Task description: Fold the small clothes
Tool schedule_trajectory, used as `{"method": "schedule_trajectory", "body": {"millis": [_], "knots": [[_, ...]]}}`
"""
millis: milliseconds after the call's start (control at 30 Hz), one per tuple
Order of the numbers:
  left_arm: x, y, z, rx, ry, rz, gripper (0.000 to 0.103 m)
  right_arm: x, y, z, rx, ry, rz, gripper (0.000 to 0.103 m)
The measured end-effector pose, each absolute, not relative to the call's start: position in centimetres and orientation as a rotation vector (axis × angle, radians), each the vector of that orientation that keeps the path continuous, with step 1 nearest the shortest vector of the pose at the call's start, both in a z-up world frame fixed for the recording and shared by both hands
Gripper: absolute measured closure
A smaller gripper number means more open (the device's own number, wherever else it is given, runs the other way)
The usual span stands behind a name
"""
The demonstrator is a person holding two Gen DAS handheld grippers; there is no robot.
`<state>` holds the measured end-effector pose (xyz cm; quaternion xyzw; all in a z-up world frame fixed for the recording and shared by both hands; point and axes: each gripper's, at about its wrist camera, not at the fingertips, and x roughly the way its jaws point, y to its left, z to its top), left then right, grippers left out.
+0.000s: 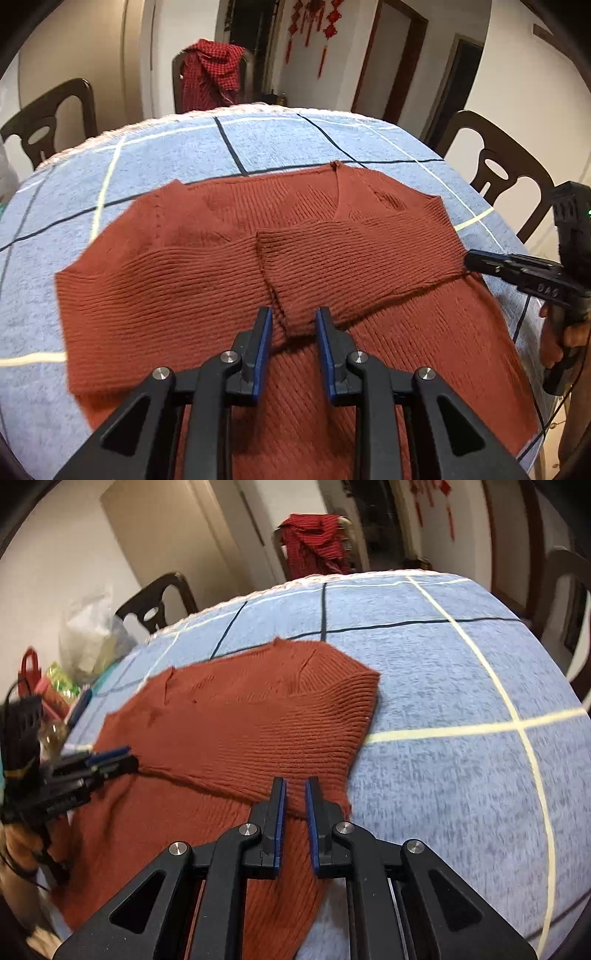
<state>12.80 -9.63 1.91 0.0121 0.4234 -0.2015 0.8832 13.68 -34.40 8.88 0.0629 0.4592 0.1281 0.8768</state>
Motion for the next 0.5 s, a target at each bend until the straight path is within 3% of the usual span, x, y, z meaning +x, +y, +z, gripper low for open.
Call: {"method": "schedule_trajectory", "body": {"millis": [100, 200, 500], "knots": [[11.6, -8.8, 2.6, 0.046, 0.862, -0.376, 0.076, 12.5, -34.6, 10.2, 0.124, 0.927, 0.274, 0.084], [10.3, -7.9, 3.0, 0.063, 0.85, -0.309, 0.071, 11.3, -34.6, 11.2, 0.13, 0.905, 0.291, 0.07], [6.6, -5.5, 3.5, 0.038, 0.821, -0.21, 0.063, 8.3, -33.1, 12.1, 0.116, 0.901, 0.358, 0.069]]}}
